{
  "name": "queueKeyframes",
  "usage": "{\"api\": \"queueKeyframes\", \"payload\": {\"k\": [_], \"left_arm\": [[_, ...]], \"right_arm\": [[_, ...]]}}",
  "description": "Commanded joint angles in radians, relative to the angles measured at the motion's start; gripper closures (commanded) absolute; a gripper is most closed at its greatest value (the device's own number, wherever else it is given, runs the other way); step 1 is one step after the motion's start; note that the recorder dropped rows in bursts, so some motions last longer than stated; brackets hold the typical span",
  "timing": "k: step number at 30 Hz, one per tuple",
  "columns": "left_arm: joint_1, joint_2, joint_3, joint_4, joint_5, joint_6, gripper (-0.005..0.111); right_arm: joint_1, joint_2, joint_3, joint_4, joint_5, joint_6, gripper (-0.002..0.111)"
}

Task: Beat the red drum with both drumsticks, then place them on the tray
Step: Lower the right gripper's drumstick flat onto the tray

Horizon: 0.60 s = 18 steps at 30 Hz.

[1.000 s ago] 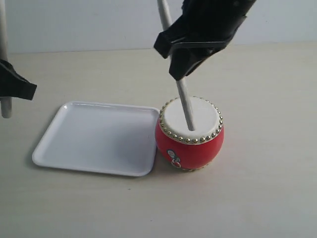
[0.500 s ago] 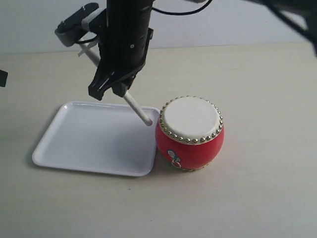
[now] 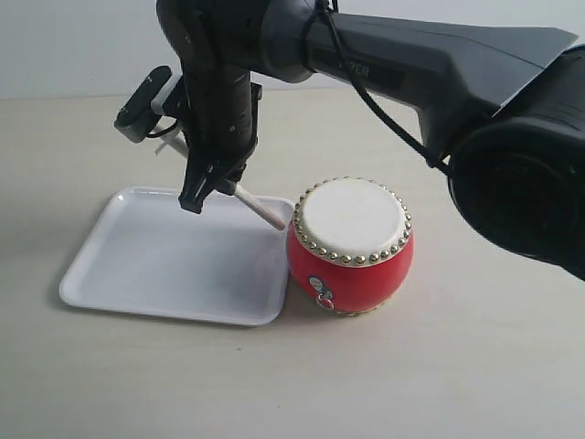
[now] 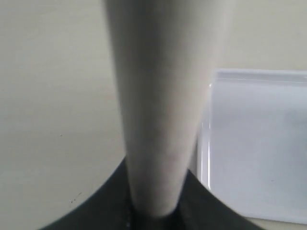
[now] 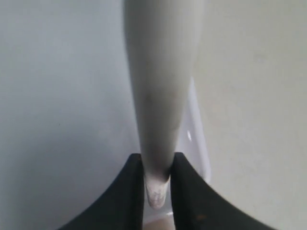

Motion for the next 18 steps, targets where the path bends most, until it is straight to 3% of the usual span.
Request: {"api": "queueKeyframes", "payload": {"k": [1, 18], "left_arm": [[0.023, -0.001, 0.006, 0.001, -0.013, -0.017, 0.107], [0.023, -0.001, 0.006, -0.001, -0.023, -0.018, 0.107]], "right_arm": [[0.001, 0.001, -0.014, 0.010, -0.067, -0.023, 0.108], [0.001, 0.075, -0.014, 0.019, -0.188, -0.076, 0.108]]}}
